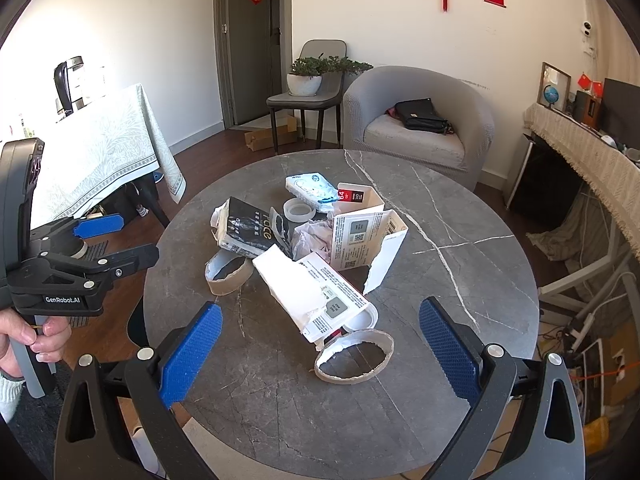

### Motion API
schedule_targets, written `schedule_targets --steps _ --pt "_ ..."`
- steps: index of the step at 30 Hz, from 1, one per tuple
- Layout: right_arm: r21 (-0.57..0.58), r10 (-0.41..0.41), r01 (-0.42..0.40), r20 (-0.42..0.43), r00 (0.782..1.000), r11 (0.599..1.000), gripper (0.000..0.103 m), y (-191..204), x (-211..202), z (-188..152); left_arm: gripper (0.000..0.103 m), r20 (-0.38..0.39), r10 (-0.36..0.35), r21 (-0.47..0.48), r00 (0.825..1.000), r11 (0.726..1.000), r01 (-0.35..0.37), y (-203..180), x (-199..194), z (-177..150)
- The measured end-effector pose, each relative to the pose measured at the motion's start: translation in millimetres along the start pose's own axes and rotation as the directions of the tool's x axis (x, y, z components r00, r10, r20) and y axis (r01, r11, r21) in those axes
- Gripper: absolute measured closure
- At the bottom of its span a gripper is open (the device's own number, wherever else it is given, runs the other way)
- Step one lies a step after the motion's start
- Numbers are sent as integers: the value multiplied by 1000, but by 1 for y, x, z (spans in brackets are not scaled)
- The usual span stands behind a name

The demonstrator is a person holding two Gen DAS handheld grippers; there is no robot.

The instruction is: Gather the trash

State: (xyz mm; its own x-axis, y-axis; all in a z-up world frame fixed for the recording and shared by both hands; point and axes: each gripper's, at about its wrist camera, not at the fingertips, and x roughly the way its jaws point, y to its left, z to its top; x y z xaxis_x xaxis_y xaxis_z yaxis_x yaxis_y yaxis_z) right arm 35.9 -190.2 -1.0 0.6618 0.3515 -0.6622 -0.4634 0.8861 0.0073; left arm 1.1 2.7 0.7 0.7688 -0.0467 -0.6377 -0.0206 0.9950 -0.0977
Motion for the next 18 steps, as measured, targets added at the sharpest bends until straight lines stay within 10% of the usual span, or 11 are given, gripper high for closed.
schedule_targets --steps 9,18 --pt "28 22 -23 14 1000 999 5 -7 3 -4 5 37 -67 62 997 996 65 -2 8 5" --pt "72 85 -86 25 996 994 28 -17 14 -6 34 -19 -206 -47 978 978 205 -2 33 20"
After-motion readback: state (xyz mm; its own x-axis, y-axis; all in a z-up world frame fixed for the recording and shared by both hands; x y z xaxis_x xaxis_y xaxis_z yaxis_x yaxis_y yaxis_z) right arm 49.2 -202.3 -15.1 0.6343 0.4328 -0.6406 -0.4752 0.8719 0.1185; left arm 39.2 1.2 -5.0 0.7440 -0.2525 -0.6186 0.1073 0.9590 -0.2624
